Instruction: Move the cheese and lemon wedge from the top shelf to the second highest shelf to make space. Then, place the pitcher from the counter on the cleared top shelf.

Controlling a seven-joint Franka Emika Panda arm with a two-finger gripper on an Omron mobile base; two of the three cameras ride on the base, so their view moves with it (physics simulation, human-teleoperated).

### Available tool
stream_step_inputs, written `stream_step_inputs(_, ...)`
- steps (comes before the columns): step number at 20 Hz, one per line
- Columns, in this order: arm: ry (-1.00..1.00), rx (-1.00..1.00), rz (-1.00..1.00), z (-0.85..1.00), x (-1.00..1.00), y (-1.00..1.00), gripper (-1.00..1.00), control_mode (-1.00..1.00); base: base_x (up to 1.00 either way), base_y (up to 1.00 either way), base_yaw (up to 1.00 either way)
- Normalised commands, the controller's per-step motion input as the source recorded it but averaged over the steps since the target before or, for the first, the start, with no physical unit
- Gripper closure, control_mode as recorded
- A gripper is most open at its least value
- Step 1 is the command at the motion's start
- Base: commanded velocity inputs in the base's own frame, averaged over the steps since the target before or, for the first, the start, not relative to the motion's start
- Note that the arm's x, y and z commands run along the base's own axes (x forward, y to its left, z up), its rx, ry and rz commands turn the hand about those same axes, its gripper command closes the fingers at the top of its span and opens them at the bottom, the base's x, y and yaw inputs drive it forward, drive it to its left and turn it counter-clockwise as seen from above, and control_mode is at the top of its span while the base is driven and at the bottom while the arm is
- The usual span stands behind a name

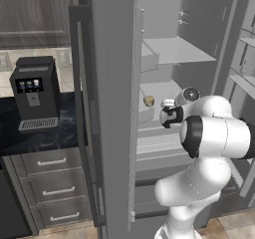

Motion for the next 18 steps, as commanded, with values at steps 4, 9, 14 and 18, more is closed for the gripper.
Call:
stream_step_inputs(4,0.00,0.00,0.00,-0.28,0.34,-0.15,1.00,-1.00,0.00,0.00,0.00)
stream_step_inputs(9,0.00,0.00,0.00,-0.23,0.37,-0.10,1.00,-1.00,0.00,0.00,0.00)
stream_step_inputs(14,0.00,0.01,0.00,-0.20,0.38,-0.03,1.00,-1.00,0.00,0.00,0.00)
stream_step_inputs(18,0.00,0.04,0.00,-0.16,0.36,-0.09,1.00,-1.00,0.00,0.00,0.00)
